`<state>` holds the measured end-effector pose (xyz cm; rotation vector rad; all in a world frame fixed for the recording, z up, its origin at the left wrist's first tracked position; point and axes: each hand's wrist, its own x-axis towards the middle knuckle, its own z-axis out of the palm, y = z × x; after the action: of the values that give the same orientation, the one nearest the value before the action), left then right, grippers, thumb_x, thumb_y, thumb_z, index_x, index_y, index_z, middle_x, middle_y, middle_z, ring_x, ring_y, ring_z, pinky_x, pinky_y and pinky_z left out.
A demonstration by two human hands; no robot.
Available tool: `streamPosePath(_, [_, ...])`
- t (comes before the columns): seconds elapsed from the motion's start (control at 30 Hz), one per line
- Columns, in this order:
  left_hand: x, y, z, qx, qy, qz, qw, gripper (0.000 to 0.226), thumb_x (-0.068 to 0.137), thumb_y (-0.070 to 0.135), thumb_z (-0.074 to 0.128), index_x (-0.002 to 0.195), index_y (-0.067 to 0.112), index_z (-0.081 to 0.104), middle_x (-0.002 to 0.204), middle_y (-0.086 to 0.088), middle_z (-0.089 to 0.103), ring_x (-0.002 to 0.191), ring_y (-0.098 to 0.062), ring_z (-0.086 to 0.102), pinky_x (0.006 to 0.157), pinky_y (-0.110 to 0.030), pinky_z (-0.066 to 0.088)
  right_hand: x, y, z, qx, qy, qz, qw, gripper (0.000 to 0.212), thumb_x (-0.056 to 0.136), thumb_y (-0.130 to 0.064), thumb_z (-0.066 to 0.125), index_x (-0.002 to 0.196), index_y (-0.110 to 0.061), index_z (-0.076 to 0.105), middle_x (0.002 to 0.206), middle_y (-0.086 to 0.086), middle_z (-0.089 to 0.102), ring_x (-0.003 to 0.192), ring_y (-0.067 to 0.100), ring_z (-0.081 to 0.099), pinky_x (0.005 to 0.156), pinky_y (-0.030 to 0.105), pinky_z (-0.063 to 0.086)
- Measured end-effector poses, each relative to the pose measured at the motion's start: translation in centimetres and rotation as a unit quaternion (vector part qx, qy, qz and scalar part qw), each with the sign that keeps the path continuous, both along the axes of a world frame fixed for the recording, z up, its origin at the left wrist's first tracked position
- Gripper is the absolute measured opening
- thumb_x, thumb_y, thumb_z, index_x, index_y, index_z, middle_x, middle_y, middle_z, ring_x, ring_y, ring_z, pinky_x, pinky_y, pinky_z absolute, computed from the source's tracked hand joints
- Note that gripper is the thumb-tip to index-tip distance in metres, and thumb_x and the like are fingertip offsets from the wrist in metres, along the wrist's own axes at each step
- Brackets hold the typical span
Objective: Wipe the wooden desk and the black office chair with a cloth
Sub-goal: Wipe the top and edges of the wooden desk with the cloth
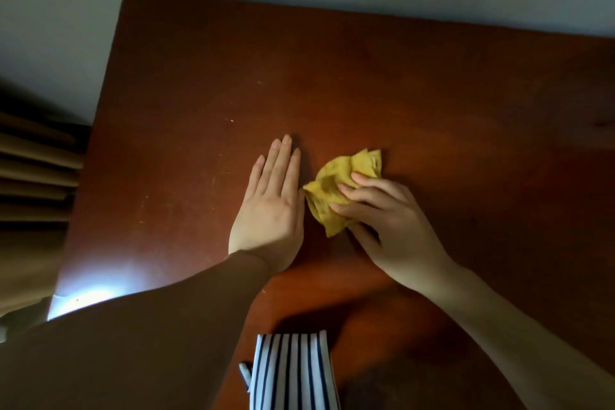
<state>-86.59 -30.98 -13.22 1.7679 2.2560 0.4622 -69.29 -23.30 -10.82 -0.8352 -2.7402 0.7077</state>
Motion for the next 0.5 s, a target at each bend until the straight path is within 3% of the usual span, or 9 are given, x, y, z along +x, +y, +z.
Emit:
streamPosePath(0.2, [0.0, -0.3, 0.0, -0.007, -0.003, -0.006, 1.000, 0.054, 0.100, 0.025, 0.021, 0.149, 0.006, 0.012, 0.155, -0.003, -0.005, 0.144, -0.014, -0.010, 0.115, -0.023, -0.014, 3.0, 0.1, 0.6, 0.059, -0.038, 0.074, 0.995, 0.024, 0.076, -0.008, 0.071, 0.099, -0.014, 0.075, 0.116, 0.002, 0.068, 0.118, 0.025, 0.057, 0.091, 0.043, 0.051])
streamPosePath(0.33, [0.0, -0.2, 0.1, -0.011, -0.007, -0.013, 1.000, 0.055, 0.099, 0.028, 0.019, 0.150, 0.007, 0.009, 0.155, -0.003, -0.007, 0.144, -0.013, -0.012, 0.115, -0.024, -0.015, 3.2, 4.8, 0.7, 0.039, -0.043, -0.027, 0.998, 0.033, 0.077, 0.004, 0.072, 0.107, -0.010, 0.072, 0.118, 0.010, 0.066, 0.116, 0.031, 0.057, 0.094, 0.050, 0.047])
streamPosePath(0.5, [0.1, -0.1, 0.2, -0.012, -0.013, -0.019, 1.000, 0.055, 0.099, 0.028, 0.017, 0.149, 0.008, 0.010, 0.156, -0.004, -0.003, 0.145, -0.015, -0.009, 0.116, -0.025, -0.012, 1.5, 11.4, 0.5, 0.050, -0.046, -0.151, 0.986, 0.031, 0.085, -0.001, 0.064, 0.115, -0.008, 0.068, 0.120, 0.016, 0.064, 0.117, 0.035, 0.054, 0.102, 0.039, 0.036])
